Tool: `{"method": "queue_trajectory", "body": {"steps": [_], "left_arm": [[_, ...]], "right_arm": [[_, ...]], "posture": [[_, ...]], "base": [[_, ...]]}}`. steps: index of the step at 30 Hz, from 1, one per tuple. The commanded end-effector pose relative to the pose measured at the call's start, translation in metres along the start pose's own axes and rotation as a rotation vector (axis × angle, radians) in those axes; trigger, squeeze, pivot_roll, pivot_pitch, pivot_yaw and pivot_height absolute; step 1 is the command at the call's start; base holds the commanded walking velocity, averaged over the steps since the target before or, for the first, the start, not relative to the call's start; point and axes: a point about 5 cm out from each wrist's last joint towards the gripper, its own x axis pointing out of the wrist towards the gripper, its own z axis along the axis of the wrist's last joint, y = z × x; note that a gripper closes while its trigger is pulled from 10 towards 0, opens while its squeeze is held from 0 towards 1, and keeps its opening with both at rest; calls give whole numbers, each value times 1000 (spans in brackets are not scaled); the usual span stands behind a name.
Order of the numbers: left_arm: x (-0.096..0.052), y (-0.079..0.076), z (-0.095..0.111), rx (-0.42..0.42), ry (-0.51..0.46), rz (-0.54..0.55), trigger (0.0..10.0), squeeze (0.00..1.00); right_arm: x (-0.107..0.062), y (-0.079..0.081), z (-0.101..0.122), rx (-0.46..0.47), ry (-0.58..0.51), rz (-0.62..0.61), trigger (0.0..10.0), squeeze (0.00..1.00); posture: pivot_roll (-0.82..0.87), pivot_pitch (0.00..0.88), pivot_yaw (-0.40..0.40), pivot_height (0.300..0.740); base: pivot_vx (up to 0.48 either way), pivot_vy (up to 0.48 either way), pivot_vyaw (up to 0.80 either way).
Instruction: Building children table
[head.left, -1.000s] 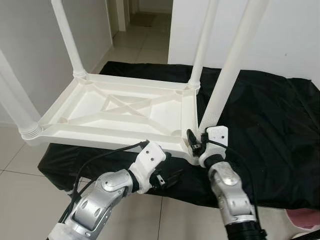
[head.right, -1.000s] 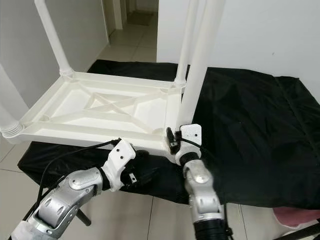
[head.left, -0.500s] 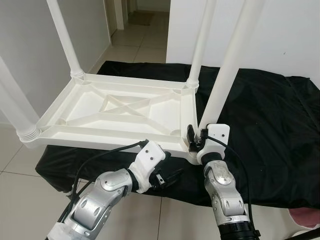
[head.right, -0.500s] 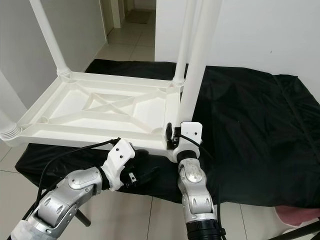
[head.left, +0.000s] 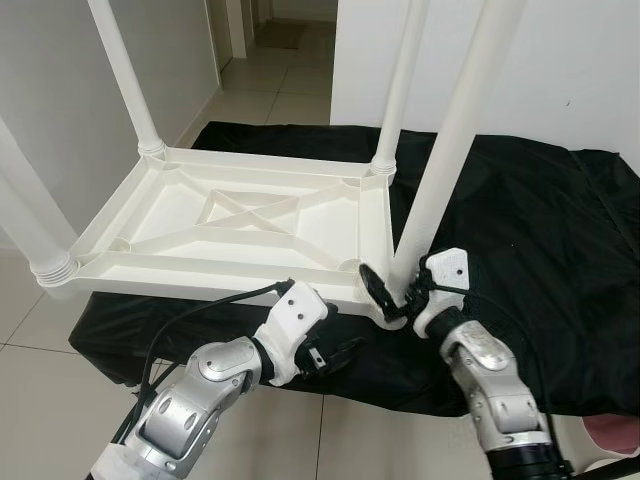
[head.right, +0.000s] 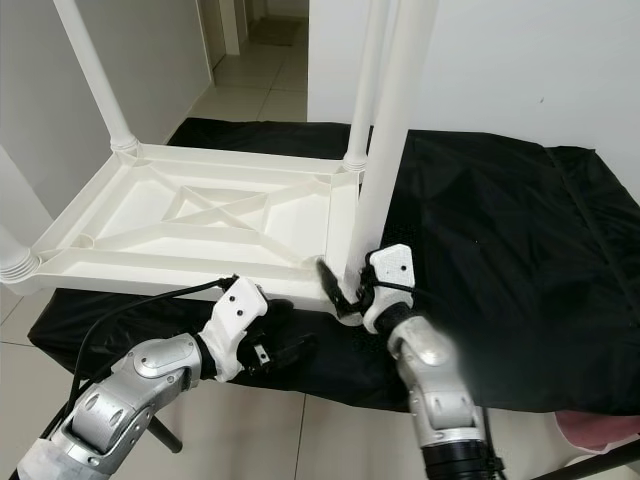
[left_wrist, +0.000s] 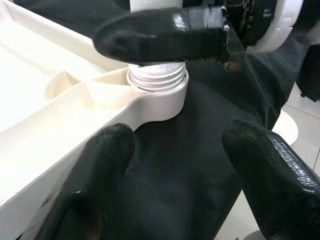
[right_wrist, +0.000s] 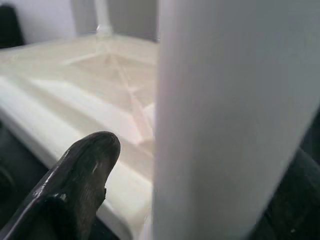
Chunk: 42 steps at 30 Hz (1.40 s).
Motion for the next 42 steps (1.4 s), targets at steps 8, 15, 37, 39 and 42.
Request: {"method": "queue_trajectory", "body": {"steps": [8, 15, 37, 39, 42], "left_arm": [[0, -1, 3, 12, 2, -57, 10000, 0], [1, -1, 5, 18, -2, -60, 10000, 0], [2, -3, 3, 5, -3, -64, 10000, 0], [3, -3, 3, 7, -3, -64, 10000, 0], [3, -1, 4, 8, -4, -66, 10000, 0]], "right_arm": [[9, -10, -6, -67, 44, 156, 2353, 0], [9, -14, -13, -75, 70, 210, 0, 0], [10, 2, -18, 105, 104, -288, 10000, 0], [9, 4, -16, 102, 94, -329, 10000, 0], [9, 9, -14, 99, 79, -428, 10000, 0]], "posture": [[-18, 15, 42, 740], [-19, 11, 42, 740], [-32, 20, 38, 740], [-33, 21, 43, 740], [-32, 22, 43, 740]], "base": [[0, 0, 0], [0, 0, 0], [0, 0, 0], [0, 0, 0], [0, 0, 0]]}}
